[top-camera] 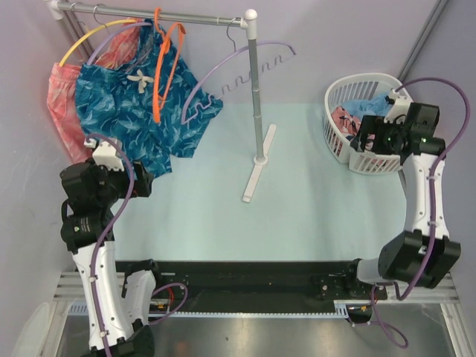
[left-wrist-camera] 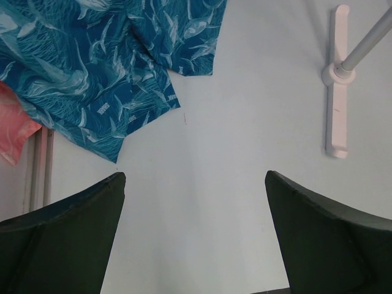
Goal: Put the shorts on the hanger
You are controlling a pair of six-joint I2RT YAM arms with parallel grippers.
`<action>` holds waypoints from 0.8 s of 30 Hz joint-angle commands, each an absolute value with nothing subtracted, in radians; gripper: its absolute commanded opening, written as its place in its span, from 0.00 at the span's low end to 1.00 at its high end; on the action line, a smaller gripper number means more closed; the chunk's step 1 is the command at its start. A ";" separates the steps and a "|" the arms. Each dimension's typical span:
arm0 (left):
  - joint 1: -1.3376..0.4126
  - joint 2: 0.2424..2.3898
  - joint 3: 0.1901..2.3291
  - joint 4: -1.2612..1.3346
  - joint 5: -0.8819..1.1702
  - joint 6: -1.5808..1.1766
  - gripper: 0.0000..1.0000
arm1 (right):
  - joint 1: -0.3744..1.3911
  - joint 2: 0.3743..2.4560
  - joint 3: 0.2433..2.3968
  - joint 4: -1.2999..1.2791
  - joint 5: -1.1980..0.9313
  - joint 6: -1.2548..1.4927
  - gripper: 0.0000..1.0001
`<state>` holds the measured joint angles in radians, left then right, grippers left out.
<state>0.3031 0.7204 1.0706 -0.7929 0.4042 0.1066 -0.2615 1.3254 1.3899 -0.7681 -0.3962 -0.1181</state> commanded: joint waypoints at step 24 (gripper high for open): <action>0.298 0.778 1.078 -0.730 0.569 0.140 1.00 | -0.350 1.850 1.854 -0.755 -0.342 -0.255 0.00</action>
<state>0.3016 0.8040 1.0588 -0.7643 0.5354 0.1242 -0.3290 1.9759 1.7454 -0.7303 -0.2958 -0.2649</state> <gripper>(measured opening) 0.996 0.041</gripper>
